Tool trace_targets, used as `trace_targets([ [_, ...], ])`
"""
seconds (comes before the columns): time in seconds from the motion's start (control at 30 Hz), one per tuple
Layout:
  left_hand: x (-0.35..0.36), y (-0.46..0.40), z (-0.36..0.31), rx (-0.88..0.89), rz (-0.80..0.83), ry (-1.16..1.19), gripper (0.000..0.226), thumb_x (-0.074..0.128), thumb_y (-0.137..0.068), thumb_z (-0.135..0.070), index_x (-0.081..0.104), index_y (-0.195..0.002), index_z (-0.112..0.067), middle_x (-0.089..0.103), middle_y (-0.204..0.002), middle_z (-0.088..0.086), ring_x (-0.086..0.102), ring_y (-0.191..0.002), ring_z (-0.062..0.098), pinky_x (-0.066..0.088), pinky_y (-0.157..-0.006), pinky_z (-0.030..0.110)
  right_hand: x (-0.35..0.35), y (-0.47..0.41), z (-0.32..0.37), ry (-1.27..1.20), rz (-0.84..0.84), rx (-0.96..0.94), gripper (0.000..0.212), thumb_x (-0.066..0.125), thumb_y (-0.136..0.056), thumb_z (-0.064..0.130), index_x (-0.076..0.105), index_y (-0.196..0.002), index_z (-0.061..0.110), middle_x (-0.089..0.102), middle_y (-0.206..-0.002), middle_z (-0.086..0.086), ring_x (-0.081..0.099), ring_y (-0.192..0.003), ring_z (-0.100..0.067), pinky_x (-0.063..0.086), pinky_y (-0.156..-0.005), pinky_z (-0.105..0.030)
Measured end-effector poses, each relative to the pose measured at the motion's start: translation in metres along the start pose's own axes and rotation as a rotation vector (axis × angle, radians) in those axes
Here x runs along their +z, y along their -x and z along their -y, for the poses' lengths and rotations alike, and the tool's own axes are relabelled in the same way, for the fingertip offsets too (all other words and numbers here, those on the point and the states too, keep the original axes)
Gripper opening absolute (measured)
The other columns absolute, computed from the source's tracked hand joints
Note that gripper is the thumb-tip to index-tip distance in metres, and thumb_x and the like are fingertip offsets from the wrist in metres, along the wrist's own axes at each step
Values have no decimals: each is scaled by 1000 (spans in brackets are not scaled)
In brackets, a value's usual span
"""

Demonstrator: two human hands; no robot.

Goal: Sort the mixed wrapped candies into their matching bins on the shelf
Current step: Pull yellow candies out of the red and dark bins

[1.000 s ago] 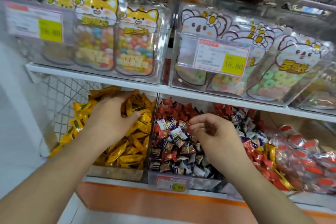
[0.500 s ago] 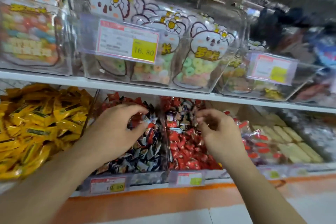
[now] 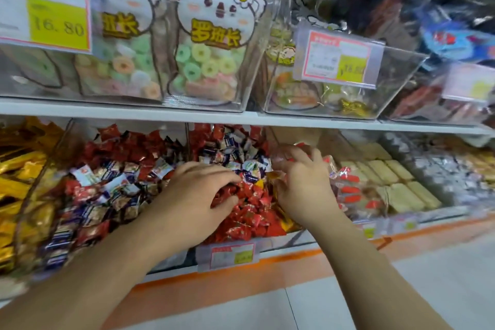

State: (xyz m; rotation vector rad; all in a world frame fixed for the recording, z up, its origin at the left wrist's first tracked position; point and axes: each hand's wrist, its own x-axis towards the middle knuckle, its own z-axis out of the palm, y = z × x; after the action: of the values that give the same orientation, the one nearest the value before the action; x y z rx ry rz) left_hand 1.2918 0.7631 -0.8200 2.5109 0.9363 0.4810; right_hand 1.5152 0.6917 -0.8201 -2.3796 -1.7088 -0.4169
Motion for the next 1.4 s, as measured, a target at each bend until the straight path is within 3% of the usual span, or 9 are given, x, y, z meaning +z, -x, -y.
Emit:
trace_targets([
  [0.17, 4, -1, 3, 35, -8, -16, 39, 51, -99, -57, 55, -136, -46, 50, -141, -31, 37, -138, 3, 18, -121, 33, 6, 0, 2, 62, -24, 38, 19, 73, -80, 25, 78, -99, 25, 55, -140, 3, 36, -119, -36, 37, -93, -45],
  [0.4, 1, 3, 1, 10, -9, 20, 36, 54, -100, -54, 57, -134, -46, 51, -137, -33, 32, -135, 5, 22, -119, 32, 3, -1, 0, -146, -1, 94, 15, 77, -74, 11, 75, -77, 26, 58, -139, 5, 36, -130, -33, 23, -97, -38],
  [0.5, -2, 5, -2, -2, -26, 69, 32, 56, -100, -49, 58, -132, -45, 50, -132, -35, 31, -127, -1, 24, -115, 28, -12, 3, 1, -311, -58, 141, 22, 75, -82, 9, 68, -80, 30, 64, -120, 3, 44, -119, -26, 40, -102, -44],
  [0.6, -4, 5, -3, -9, -72, 140, 36, 60, -98, -50, 57, -133, -45, 52, -136, -32, 42, -133, 1, 34, -114, 28, -35, 9, 8, -607, -92, 230, 21, 75, -89, 17, 66, -84, 34, 69, -94, 13, 67, -91, -16, 57, -80, -39],
  [0.7, -6, 5, -7, -36, -97, 223, 49, 66, -92, -56, 51, -138, -46, 53, -138, -30, 47, -129, -5, 40, -107, 23, -51, 14, 26, -876, -46, 254, 14, 79, -89, 22, 69, -85, 31, 71, -77, 9, 68, -69, -12, 57, -65, -32],
  [0.83, -4, 4, -6, -41, -92, 269, 43, 69, -87, -59, 58, -127, -49, 63, -115, -29, 53, -118, -3, 47, -101, 31, -55, 18, 41, -981, 54, 137, 11, 81, -88, 19, 73, -85, 25, 74, -76, 7, 69, -73, -7, 50, -63, -16],
  [0.97, -3, 5, -1, -77, -129, 225, 37, 71, -90, -52, 63, -125, -44, 60, -104, -26, 51, -112, 4, 45, -94, 26, -35, 9, 23, -774, 59, 106, 8, 73, -94, 24, 74, -91, 31, 73, -94, 16, 65, -94, -2, 49, -76, -16],
  [1.1, -4, 5, 2, -86, -115, 204, 35, 71, -91, -49, 64, -124, -40, 55, -102, -28, 50, -109, 2, 39, -89, 21, -1, -5, 4, -304, -12, 1, 14, 75, -88, 17, 79, -97, 27, 70, -117, 7, 54, -116, -21, 42, -99, -33],
  [1.4, -6, 5, 10, -88, -67, 187, 38, 70, -89, -54, 63, -124, -42, 58, -103, -29, 44, -120, 7, 43, -100, 32, 8, -12, 17, -72, 49, -20, 18, 74, -83, 23, 80, -85, 39, 66, -118, 11, 44, -118, -24, 39, -89, -38],
])
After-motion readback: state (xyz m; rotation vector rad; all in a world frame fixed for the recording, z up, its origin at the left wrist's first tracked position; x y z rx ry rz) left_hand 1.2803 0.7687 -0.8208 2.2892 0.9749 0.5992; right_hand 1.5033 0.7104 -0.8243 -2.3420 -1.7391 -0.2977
